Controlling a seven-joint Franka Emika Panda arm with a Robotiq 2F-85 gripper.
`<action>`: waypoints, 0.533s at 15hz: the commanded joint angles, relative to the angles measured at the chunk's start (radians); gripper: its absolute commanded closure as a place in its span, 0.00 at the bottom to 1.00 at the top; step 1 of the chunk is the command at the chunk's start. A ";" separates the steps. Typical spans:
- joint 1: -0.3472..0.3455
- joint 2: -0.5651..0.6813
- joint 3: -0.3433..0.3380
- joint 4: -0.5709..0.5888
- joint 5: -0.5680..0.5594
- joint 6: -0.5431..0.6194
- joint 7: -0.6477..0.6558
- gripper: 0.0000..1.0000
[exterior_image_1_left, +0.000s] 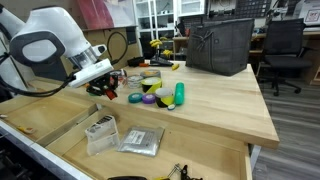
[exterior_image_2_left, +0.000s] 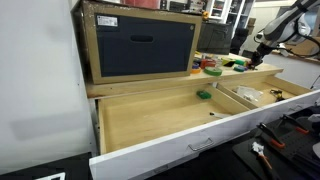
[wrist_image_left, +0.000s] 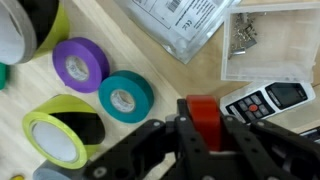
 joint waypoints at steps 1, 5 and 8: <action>0.001 -0.015 0.006 0.060 0.022 -0.069 0.016 0.94; 0.189 0.009 -0.176 0.130 0.008 -0.095 0.079 0.94; 0.260 0.034 -0.227 0.187 -0.014 -0.113 0.152 0.94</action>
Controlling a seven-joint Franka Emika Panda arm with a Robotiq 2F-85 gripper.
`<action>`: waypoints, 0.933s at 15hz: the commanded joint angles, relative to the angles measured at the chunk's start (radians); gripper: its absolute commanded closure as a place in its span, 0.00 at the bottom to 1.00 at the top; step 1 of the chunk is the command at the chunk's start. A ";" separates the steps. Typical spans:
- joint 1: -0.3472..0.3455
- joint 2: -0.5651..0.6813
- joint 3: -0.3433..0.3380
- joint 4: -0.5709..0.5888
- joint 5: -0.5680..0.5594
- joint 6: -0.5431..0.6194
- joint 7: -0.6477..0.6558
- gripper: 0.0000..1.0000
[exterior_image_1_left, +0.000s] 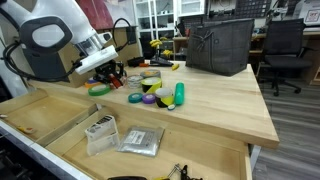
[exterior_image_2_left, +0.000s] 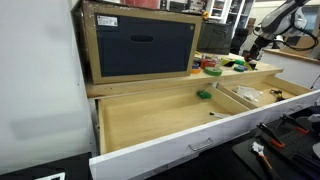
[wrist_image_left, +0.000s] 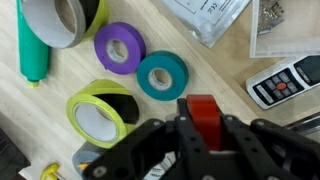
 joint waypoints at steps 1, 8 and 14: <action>0.084 0.034 -0.056 0.088 -0.028 -0.055 0.090 0.94; 0.169 0.134 -0.069 0.217 -0.130 -0.083 0.252 0.94; 0.201 0.249 -0.093 0.348 -0.270 -0.113 0.385 0.94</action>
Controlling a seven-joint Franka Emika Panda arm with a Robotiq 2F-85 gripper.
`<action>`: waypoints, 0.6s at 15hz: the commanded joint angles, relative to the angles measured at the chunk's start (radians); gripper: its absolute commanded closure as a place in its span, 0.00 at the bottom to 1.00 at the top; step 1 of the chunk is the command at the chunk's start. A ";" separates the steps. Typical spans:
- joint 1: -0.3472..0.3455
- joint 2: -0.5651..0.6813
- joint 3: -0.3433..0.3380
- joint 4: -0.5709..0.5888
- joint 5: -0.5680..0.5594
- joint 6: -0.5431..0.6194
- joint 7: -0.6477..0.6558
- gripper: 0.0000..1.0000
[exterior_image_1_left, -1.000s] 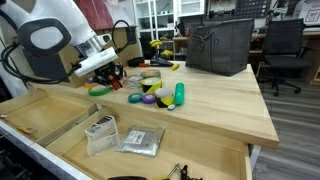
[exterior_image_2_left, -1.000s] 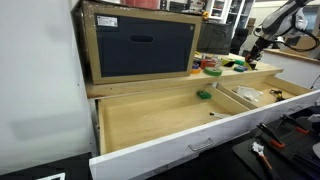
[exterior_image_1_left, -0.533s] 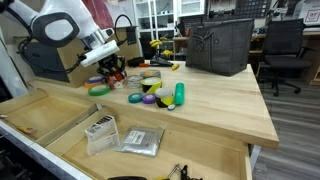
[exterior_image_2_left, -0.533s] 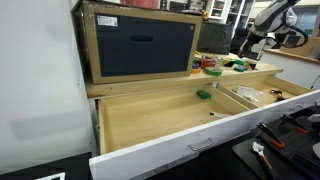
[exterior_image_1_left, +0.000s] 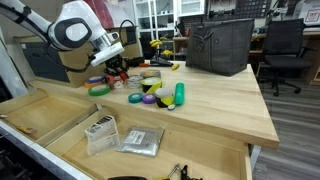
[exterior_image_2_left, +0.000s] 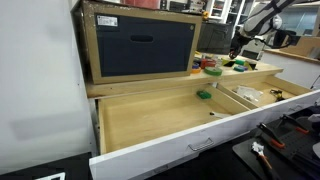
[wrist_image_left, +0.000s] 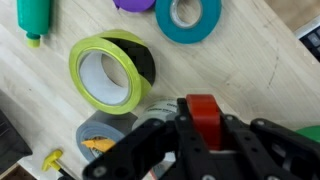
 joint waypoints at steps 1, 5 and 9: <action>0.024 0.076 -0.026 0.107 -0.074 -0.056 0.071 0.94; 0.041 0.129 -0.040 0.163 -0.148 -0.075 0.125 0.94; 0.061 0.154 -0.071 0.189 -0.229 -0.066 0.203 0.38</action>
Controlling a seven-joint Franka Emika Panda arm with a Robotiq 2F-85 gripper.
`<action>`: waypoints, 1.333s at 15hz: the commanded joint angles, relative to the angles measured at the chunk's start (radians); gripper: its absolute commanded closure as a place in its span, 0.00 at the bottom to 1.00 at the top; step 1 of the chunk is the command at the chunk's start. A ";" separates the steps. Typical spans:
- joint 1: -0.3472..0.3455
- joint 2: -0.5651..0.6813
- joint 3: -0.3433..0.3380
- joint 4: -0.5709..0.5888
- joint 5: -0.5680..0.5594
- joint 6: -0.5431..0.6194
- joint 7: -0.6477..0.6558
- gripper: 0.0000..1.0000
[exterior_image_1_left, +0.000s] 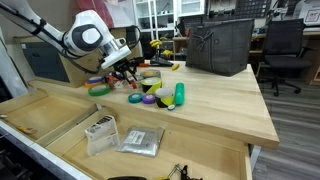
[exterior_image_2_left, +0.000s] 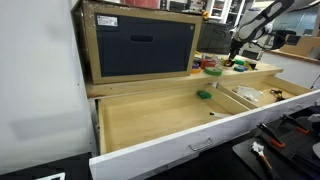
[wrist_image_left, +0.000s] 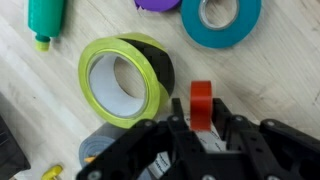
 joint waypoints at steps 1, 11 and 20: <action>0.025 0.021 -0.033 0.046 -0.064 -0.030 0.072 0.32; -0.009 -0.009 -0.010 0.005 -0.060 -0.010 0.058 0.00; -0.131 -0.049 0.156 -0.089 0.131 -0.033 -0.168 0.00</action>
